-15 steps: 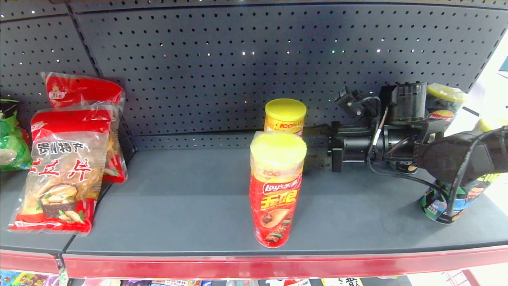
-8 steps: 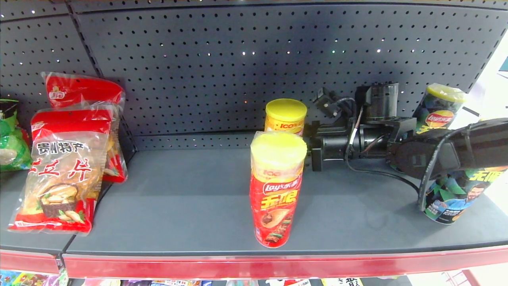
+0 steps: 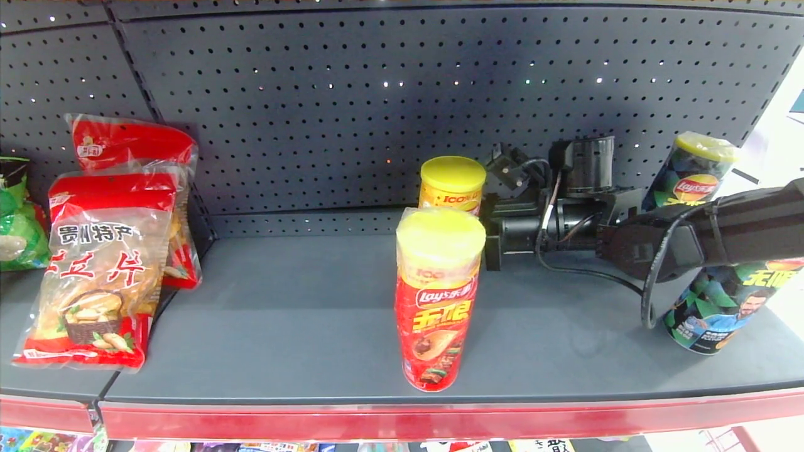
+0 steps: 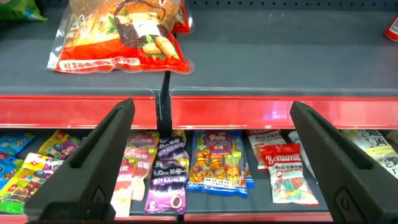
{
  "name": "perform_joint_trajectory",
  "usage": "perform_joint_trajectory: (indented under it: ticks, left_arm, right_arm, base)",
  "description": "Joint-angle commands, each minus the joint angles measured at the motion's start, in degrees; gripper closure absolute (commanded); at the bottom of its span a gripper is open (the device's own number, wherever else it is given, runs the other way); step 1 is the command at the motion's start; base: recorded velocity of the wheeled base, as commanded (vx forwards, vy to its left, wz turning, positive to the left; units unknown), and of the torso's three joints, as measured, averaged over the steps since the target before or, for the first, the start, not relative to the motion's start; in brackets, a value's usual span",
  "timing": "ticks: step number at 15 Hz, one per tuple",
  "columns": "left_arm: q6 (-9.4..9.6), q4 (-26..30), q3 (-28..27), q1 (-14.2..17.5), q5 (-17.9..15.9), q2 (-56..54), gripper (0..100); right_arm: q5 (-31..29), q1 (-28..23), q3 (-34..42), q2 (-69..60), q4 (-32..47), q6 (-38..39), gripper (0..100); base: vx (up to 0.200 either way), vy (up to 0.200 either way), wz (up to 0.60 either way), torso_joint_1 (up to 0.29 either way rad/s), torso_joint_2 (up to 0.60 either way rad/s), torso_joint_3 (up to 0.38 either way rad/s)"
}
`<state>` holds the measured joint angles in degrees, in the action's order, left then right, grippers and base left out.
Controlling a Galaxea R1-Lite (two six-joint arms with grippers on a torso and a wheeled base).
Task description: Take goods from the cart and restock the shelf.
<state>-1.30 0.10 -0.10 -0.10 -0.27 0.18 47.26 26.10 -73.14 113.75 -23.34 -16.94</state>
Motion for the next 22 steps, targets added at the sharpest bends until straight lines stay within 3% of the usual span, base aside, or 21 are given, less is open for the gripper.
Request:
perform_joint_trajectory:
  ticks: [1, 8, 10, 15, 22]
  left_arm:
    - [-0.01, 0.0, 0.0, 0.0, 0.0, 0.1, 0]
    - [-0.01, 0.0, 0.0, 0.0, 0.0, 0.1, 0]
    - [-0.01, 0.0, 0.0, 0.0, 0.0, 0.1, 0]
    - [-0.01, 0.0, 0.0, 0.0, 0.0, 0.1, 0]
    - [-0.01, 0.0, 0.0, 0.0, 0.0, 0.1, 0]
  right_arm:
    - [0.0, -0.1, -0.7, 0.5, 0.0, -0.1, 0]
    - [0.6, -1.3, -1.9, 1.0, 0.0, 0.0, 0]
    - [3.4, -1.8, 0.0, -0.5, -0.3, -0.1, 0]
    - [3.6, -4.6, 6.5, -3.7, -0.5, -0.1, 0]
    - [3.1, -3.7, 1.6, -0.1, -0.3, 0.0, 0]
  base:
    - [0.0, 0.0, 0.0, 0.0, 0.0, 0.0]
    - [0.0, 0.0, 0.0, 0.0, 0.0, 0.0]
    - [0.0, 0.0, 0.0, 0.0, 0.0, 0.0]
    - [0.0, 0.0, 0.0, 0.0, 0.0, 0.0]
    - [0.0, 0.0, 0.0, 0.0, 0.0, 0.0]
